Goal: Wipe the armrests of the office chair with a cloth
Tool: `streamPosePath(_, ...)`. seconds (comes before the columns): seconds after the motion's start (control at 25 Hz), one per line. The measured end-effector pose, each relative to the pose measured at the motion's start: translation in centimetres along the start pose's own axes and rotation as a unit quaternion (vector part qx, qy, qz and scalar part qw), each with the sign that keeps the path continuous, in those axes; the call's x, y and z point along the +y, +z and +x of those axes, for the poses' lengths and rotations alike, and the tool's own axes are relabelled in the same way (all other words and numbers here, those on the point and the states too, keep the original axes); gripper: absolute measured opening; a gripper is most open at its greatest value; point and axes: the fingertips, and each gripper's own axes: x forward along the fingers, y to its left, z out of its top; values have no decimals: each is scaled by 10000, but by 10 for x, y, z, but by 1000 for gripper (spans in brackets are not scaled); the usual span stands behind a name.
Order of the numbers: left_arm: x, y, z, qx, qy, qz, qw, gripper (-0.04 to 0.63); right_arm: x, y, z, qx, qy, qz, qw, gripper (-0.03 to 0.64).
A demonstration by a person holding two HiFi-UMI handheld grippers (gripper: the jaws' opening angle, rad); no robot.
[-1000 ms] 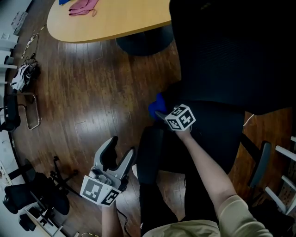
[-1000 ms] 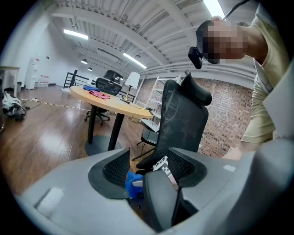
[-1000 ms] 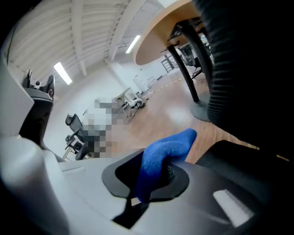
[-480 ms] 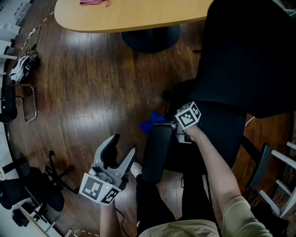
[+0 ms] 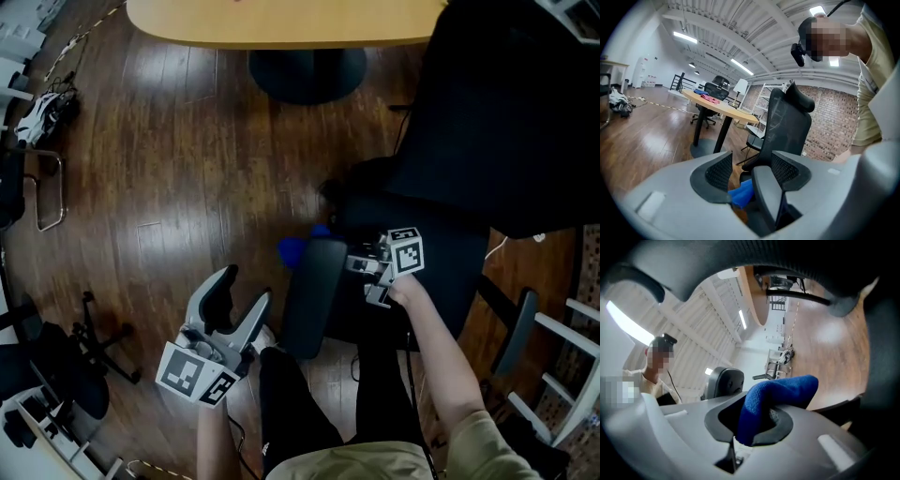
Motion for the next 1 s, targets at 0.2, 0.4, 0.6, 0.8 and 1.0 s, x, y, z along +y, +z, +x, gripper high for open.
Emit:
streamPosePath(0.2, 1, -11, -19, -205, 89, -97, 9997, 252, -29, -21, -37, -67, -1766, -757, 9813, 14)
streamPosePath(0.4, -12, -24, -63, -291, -5, -144, 9995, 252, -26, -93, -43, 209, -2693, -639, 9607, 15)
streamPosePath(0.6, -19, -39, -90, -149, -35, -99, 9998, 252, -59, -140, -13, 609, -2779, -487, 9575, 15)
streamPosePath(0.8, -16, -54, -116, -74, 29, -176, 9998, 250, -104, -107, -6, -119, -3124, -105, 9498, 15)
streamPosePath(1.0, -11, -73, -130, 49, 134, -288, 9995, 250, -122, -104, 5, 177, -3399, -100, 9402, 15)
